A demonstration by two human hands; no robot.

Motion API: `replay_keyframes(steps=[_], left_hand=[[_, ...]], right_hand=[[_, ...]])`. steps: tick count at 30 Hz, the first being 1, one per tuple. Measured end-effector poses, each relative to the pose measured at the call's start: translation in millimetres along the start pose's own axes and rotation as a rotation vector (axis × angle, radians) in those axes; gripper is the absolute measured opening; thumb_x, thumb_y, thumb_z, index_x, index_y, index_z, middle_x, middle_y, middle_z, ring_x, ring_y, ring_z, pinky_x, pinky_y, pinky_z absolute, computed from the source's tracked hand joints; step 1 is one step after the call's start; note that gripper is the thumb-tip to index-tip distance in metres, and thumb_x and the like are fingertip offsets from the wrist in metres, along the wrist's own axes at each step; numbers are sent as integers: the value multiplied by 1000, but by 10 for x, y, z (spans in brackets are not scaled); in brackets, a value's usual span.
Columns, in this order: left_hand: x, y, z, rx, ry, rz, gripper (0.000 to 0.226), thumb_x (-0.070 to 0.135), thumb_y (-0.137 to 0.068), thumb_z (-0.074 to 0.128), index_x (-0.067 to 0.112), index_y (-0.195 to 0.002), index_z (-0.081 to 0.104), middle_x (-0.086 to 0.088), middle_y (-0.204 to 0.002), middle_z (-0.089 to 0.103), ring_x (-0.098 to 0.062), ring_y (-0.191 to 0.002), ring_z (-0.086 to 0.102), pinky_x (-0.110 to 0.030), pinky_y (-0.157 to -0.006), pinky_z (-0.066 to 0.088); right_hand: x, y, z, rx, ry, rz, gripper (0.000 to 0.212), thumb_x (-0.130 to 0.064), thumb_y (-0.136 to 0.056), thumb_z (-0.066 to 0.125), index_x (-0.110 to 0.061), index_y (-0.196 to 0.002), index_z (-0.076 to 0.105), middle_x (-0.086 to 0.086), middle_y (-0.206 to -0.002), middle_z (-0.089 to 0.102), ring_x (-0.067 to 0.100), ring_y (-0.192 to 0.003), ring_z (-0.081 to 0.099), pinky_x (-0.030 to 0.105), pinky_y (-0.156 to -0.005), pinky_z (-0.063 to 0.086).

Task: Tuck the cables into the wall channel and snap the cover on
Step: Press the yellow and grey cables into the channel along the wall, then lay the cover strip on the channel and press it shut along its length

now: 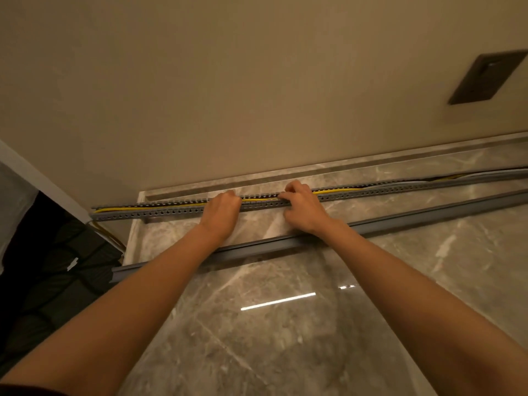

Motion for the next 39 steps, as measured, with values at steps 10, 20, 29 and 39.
replay_keyframes(steps=[10, 20, 29, 39], left_hand=[[763, -86, -196, -71, 74, -102, 27, 6, -95, 43, 0, -118, 55, -19, -122, 54, -35, -112, 54, -41, -90, 47], [1296, -198, -338, -66, 137, -10, 30, 11, -95, 42, 1, -121, 54, -21, -126, 51, -36, -116, 50, -43, -94, 44], [2482, -144, -165, -198, 361, 318, 46, 30, -86, 64, 3, -122, 51, -20, -127, 52, -34, -118, 50, -39, -95, 43], [2918, -372, -332, -130, 76, 201, 32, 12, -92, 49, 1, -122, 54, -19, -128, 56, -35, -120, 52, -41, -98, 45]], right_hand=[[1042, 413, -351, -115, 116, 178, 58, -13, -90, 48, -16, -145, 29, 8, -154, 20, 28, -143, 21, 49, -120, 13], [1288, 575, -507, -37, 10, 216, 55, -1, -87, 45, -16, -141, 39, 13, -152, 29, 30, -140, 28, 45, -118, 22], [2159, 1402, -691, -48, 113, 428, 58, -1, -93, 39, -19, -147, 27, 6, -158, 22, 23, -144, 24, 48, -119, 20], [2733, 1423, -1000, 41, 236, 373, 55, -4, -93, 44, -15, -145, 29, 4, -153, 30, 21, -144, 21, 49, -121, 8]])
Point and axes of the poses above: each hand's wrist, its own y-axis away from the middle knuckle, its own z-axis out of the palm, x = y × z, the point moved 7 cm from there along -y, towards the middle knuckle
